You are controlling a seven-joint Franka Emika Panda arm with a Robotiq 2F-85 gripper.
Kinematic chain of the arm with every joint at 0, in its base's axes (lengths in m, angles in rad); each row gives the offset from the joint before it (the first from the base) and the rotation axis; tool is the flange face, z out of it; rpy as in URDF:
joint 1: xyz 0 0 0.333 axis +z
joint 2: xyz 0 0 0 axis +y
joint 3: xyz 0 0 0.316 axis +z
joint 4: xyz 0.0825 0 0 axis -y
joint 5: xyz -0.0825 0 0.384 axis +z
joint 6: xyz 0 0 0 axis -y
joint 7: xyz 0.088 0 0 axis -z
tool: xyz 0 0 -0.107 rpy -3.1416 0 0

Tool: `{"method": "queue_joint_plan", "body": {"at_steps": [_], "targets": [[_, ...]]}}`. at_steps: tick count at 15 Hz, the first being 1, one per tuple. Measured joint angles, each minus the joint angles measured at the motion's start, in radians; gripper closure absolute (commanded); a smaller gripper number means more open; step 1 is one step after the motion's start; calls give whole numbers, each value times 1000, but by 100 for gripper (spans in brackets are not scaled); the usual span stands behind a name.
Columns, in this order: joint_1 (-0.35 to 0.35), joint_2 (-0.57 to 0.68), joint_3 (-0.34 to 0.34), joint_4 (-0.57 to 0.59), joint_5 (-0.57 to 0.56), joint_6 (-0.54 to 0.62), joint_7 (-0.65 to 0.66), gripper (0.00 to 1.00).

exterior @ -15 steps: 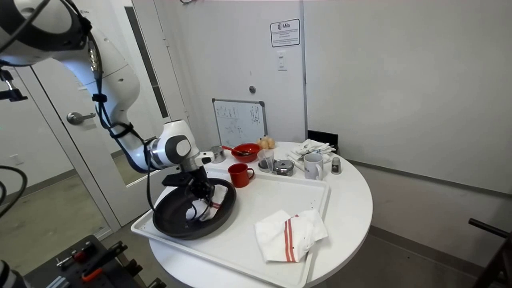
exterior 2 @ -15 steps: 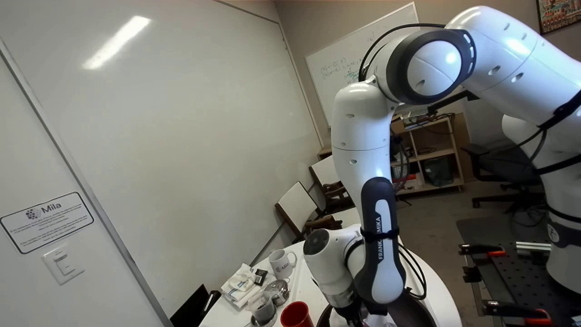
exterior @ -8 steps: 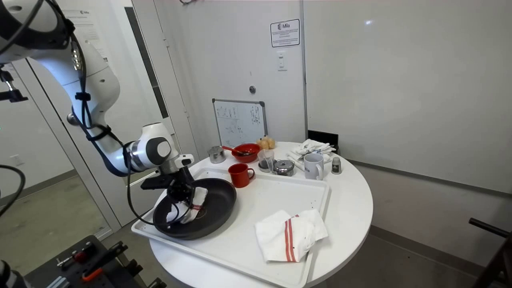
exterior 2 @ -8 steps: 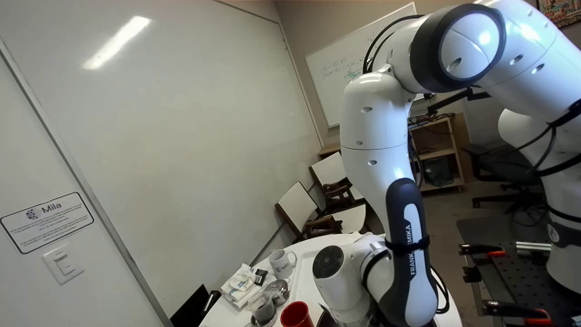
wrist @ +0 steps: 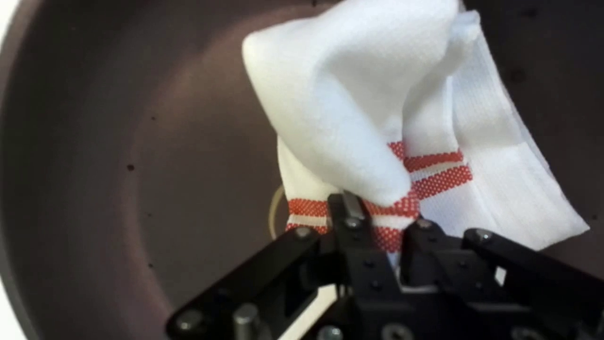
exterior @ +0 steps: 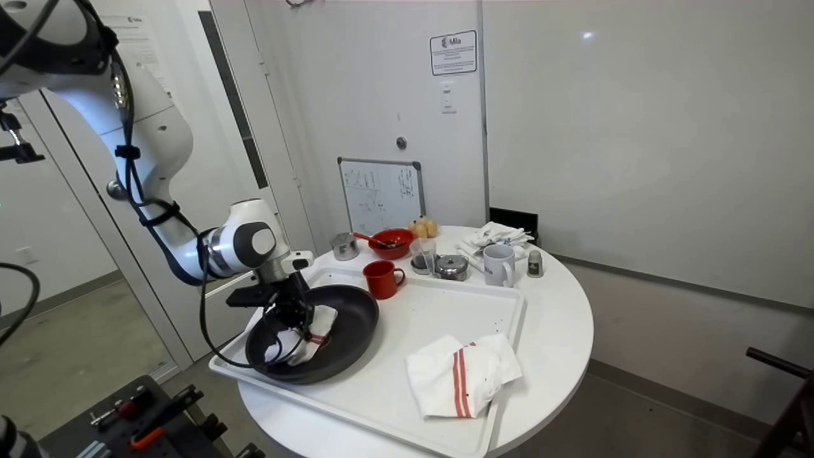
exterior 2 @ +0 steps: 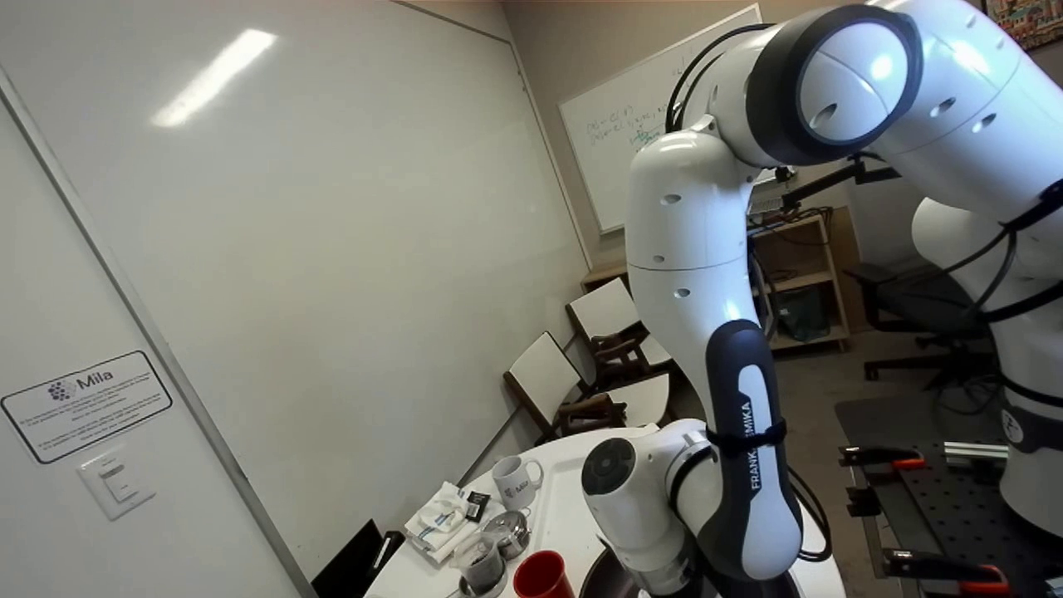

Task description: Use the red striped cloth to wipe the pan

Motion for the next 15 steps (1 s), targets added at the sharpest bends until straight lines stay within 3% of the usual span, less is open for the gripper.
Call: {"method": "queue_joint_plan", "body": {"at_steps": [8, 15], "targets": [[-30, -1, -122, -61, -1, 1, 65, 96], [68, 5, -144, -63, -59, -2, 79, 96]]}}
